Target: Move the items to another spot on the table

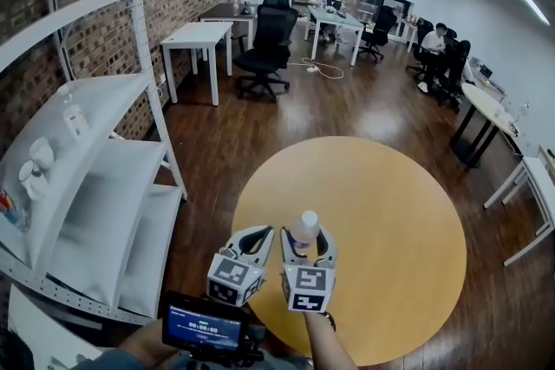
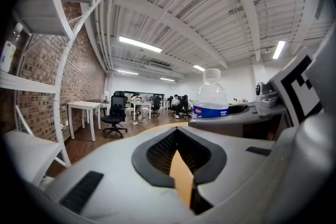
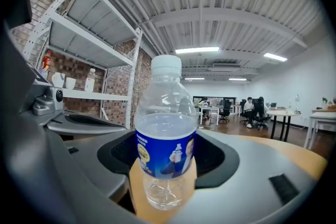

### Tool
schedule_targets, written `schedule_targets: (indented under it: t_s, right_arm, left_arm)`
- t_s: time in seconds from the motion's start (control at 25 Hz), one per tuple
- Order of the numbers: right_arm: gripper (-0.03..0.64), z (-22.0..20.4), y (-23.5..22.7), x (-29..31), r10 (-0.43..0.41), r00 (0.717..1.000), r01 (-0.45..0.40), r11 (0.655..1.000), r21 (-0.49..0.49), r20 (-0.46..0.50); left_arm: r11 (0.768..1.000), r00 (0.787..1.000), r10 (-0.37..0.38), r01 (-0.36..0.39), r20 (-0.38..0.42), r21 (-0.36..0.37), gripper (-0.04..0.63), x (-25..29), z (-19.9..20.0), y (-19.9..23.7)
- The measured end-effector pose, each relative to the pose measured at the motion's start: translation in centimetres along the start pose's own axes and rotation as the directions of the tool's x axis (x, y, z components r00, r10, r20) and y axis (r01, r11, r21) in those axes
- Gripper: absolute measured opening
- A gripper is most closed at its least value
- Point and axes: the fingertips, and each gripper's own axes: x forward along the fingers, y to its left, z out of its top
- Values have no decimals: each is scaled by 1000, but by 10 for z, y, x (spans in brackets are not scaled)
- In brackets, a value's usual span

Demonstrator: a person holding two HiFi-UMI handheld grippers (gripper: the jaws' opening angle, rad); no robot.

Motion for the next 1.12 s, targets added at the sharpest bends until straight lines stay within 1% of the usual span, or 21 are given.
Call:
schedule_targets:
  t_s: [0.24,0.36,0.52,0.72,0.96,1.12]
  right_arm:
    - [308,-2,45,34,73,997,-73,997,-5,-4]
    - [308,-7,62,47,109,994,-109,994,-3,-16]
    - [308,-15,76,60,136,990,-137,991,-4,-27]
    - [308,-26,87,75,155,987,-156,988,-15,-29]
    - [308,-49,96,89,161,986,-161,987,-6,-42]
    - [308,-66,99,98,161,986,-162,987,-2,-49]
  left_arm:
    - [997,997,81,-81,-11,-19,11,-19,-9,49]
    - [994,994,111,-111,-17,-23,10,-24,-12,66]
    - [990,990,140,-140,-30,-30,11,-28,-20,82]
    - [986,985,161,-164,-55,-43,11,-29,-34,97]
    - [985,983,162,-166,-80,-38,10,-27,-50,107]
    - [987,985,156,-158,-75,-30,11,-22,-63,110]
